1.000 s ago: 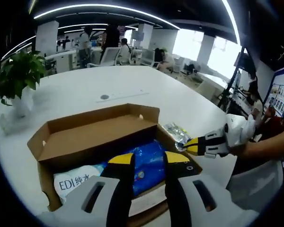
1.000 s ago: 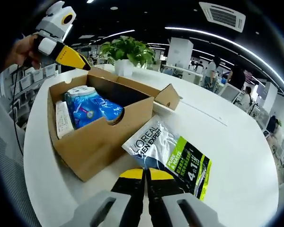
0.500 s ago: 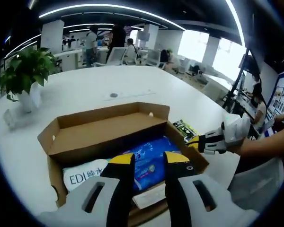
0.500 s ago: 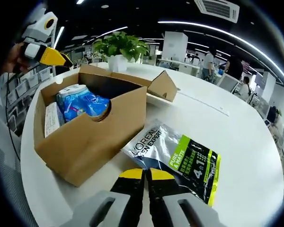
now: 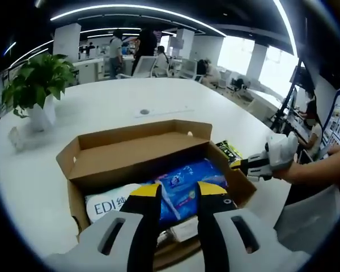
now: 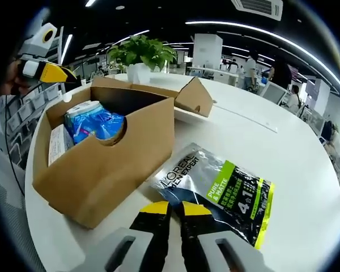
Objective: Operate the shoe box by opening the lid, removing the specified soft item, and placing it in the target area until the item is outside and the box remains undamaged.
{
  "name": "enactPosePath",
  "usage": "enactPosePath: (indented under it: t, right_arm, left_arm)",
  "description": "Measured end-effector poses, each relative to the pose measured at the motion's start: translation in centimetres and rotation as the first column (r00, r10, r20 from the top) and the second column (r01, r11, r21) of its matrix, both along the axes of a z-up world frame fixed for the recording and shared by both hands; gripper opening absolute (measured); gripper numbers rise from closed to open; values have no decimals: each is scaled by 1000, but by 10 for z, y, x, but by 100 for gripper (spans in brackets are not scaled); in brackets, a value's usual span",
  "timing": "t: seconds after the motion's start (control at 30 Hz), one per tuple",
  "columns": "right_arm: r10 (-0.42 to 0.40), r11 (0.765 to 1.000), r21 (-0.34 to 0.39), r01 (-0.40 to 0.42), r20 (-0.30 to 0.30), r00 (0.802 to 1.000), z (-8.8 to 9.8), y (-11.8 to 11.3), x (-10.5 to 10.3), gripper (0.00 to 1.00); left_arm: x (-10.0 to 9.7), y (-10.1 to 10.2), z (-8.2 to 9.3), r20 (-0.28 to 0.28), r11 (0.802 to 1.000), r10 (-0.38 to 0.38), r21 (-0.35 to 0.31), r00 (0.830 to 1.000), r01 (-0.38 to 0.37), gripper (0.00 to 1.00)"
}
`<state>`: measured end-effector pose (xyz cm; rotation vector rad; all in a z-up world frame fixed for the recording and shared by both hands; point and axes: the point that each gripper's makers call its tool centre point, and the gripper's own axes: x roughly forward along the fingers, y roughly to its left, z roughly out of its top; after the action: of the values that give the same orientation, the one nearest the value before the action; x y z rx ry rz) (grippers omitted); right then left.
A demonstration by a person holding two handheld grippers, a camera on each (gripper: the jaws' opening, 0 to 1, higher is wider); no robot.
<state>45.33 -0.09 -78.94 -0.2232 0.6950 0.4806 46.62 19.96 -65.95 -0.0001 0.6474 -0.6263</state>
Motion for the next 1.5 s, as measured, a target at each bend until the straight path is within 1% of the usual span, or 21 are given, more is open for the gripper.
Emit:
enactPosePath:
  t: [0.3,0.43,0.5,0.67,0.83,0.93,1.0,1.1,1.3,1.4,1.5]
  right_arm:
    - [14,1000,-11,-14,-4,1000,2,0,-4,2]
    - [23,1000,0,-23,-3,1000,4,1,-5,2]
    - [31,999,-10,-31,9,999,6,1,-6,3]
    - [35,999,-16,-35,17,999,10,-2,-8,4]
    - [38,999,-16,-37,33,999,20,-7,-8,5]
    - [42,999,-10,-42,40,998,25,-9,-8,8]
    - [47,999,-7,-46,34,998,28,-9,-9,11]
    - [62,998,-14,-62,42,997,32,-9,-10,14]
    - [118,993,-32,-116,44,992,42,-6,-14,23]
    - [132,991,-21,-131,53,990,51,-5,-13,27]
    - [174,985,-17,-173,47,984,59,-1,-15,32]
  left_arm:
    - [-2,9,-2,2,1000,5,14,1000,-5,24]
    - [-2,12,-3,11,1000,-4,25,1000,3,25]
    - [-3,14,-4,11,999,-9,33,1000,8,25]
    - [-3,20,-6,15,999,-12,45,1000,12,26]
    - [-4,24,-5,24,997,-27,67,999,25,28]
    - [-3,28,-6,27,996,-35,82,999,33,28]
    - [-3,30,-6,29,995,-43,94,999,40,29]
    - [-4,33,-6,31,992,-53,112,998,50,30]
    - [-4,40,-5,34,986,-80,151,996,74,35]
    - [-3,44,-6,33,981,-96,171,995,88,37]
    - [-2,47,-6,32,976,-113,189,993,105,39]
